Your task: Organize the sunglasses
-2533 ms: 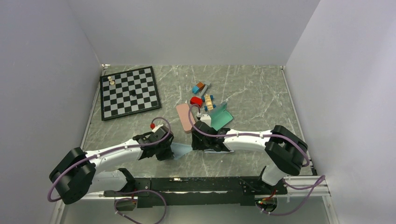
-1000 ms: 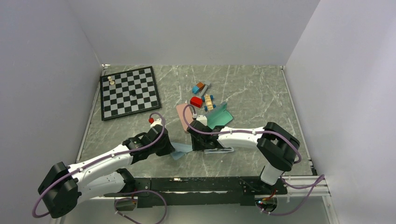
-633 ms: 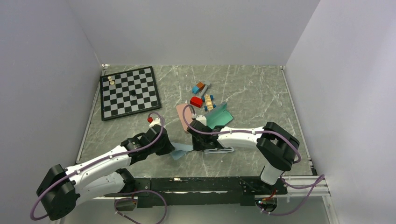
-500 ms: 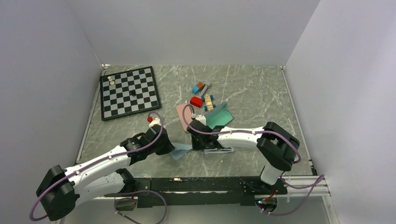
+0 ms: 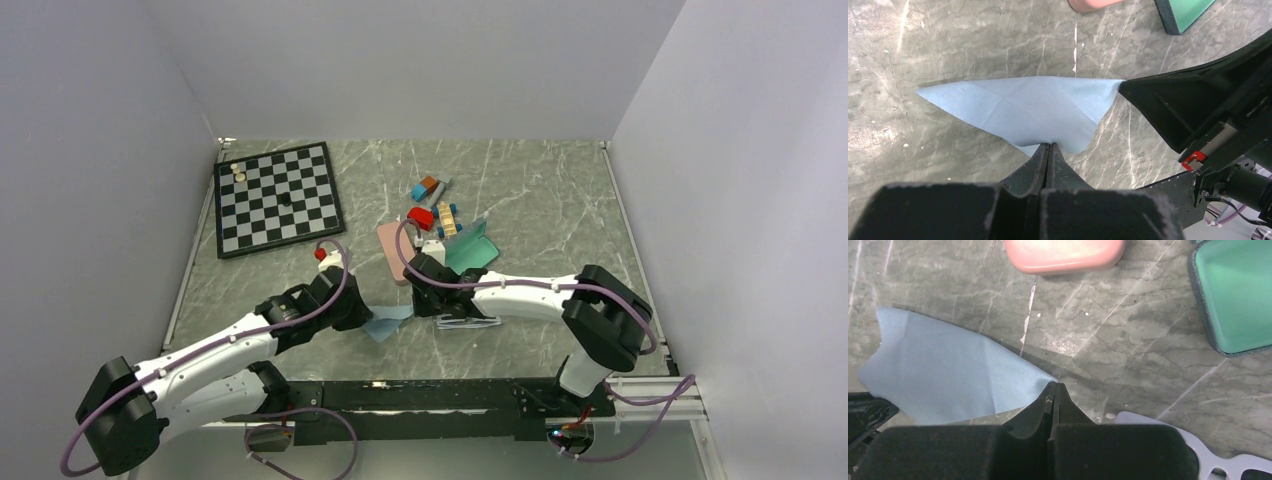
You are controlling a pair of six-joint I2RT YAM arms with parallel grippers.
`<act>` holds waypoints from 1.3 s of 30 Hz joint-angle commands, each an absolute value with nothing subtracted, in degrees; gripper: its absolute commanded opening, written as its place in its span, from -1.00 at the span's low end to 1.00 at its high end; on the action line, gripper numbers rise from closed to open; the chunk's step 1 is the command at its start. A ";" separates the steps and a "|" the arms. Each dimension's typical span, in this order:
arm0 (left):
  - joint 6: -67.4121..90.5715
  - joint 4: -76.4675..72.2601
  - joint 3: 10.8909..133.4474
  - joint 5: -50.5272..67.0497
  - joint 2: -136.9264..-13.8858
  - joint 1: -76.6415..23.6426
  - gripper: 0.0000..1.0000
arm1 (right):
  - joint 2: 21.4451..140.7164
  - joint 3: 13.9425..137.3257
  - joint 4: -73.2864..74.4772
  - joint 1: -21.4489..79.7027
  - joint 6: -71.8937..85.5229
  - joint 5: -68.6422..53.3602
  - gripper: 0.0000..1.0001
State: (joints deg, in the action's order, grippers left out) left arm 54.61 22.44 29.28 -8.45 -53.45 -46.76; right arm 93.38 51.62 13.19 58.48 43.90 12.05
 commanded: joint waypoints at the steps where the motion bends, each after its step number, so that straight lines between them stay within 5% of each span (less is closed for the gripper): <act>1: 53.07 22.92 31.67 -8.68 -52.97 -47.01 -1.00 | 89.08 50.64 9.19 58.27 41.52 11.66 -1.00; 17: 47.64 25.69 36.26 -6.95 -49.08 -46.97 -1.00 | 84.71 55.19 16.92 57.79 38.08 6.55 -1.00; 27: 38.18 37.30 41.91 8.31 -42.98 -46.99 -1.00 | 79.12 59.00 29.99 57.82 41.65 -12.98 -1.00; 33: 38.97 35.62 37.80 18.53 -40.91 -47.01 -1.00 | 76.17 58.70 33.29 58.41 45.53 -16.54 -1.00; 39: 40.18 33.70 35.73 14.40 -42.97 -47.02 -1.00 | 75.72 56.78 35.38 58.54 47.59 -13.22 -1.00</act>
